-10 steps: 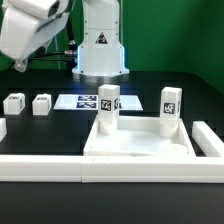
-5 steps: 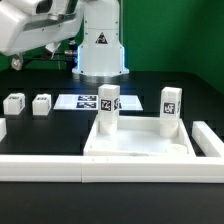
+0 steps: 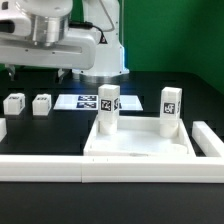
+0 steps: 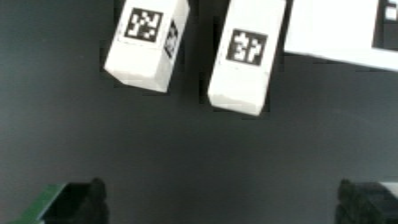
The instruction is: Assemble square table
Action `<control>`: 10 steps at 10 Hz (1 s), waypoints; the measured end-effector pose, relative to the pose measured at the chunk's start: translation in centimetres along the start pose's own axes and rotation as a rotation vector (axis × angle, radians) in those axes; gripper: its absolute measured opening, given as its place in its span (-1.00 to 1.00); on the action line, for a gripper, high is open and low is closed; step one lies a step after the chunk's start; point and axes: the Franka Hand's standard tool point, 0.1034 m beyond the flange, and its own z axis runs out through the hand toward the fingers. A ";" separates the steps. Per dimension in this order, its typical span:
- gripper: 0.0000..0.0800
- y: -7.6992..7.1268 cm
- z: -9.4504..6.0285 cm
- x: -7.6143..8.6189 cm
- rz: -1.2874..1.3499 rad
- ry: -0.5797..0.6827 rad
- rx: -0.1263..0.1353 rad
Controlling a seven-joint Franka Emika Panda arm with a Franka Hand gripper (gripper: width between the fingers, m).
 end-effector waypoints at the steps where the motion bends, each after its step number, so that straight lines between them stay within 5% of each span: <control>1: 0.62 -0.4 0.0 0.1 0.049 0.000 -0.003; 4: 0.62 -0.6 0.0 0.2 0.032 -0.001 -0.004; 6: 0.62 -0.6 1.6 -1.2 0.074 -0.096 0.123; 10: 0.62 -0.6 3.1 -1.6 0.053 -0.394 0.155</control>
Offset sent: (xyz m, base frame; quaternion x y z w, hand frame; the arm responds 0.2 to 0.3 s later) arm 0.0000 0.0000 0.0000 0.0000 0.0000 0.0000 1.0000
